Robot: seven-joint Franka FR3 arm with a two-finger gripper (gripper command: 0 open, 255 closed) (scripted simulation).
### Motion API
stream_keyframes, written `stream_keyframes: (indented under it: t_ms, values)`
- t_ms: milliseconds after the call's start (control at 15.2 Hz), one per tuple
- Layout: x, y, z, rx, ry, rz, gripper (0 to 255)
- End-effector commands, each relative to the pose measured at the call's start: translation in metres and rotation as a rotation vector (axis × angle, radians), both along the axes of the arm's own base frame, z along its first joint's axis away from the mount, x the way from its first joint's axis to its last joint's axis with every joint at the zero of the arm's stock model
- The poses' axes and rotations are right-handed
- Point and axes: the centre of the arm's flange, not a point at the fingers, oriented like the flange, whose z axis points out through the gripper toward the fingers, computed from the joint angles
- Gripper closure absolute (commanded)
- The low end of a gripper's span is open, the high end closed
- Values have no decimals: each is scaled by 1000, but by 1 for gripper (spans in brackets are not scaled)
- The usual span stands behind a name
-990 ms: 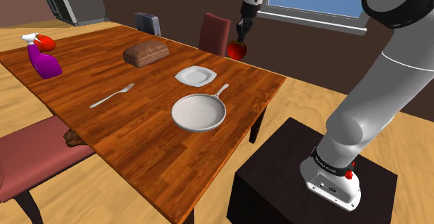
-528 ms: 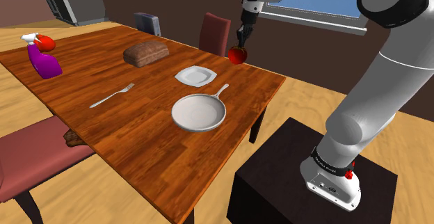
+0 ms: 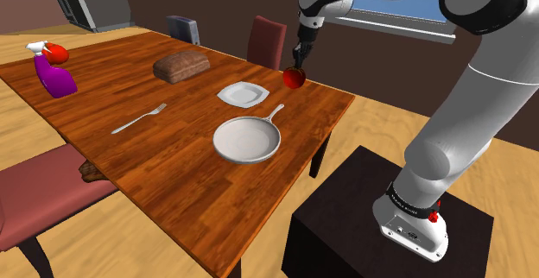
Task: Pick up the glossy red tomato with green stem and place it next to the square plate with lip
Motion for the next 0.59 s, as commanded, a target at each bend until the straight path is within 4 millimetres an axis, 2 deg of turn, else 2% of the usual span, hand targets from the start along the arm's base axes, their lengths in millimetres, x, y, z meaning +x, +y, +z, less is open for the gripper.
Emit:
stream_keyframes:
  t_ms: [0,528]
  values:
    - [-1,0,-11,0,-1,0,255]
    - [-1,0,-53,0,-1,0,255]
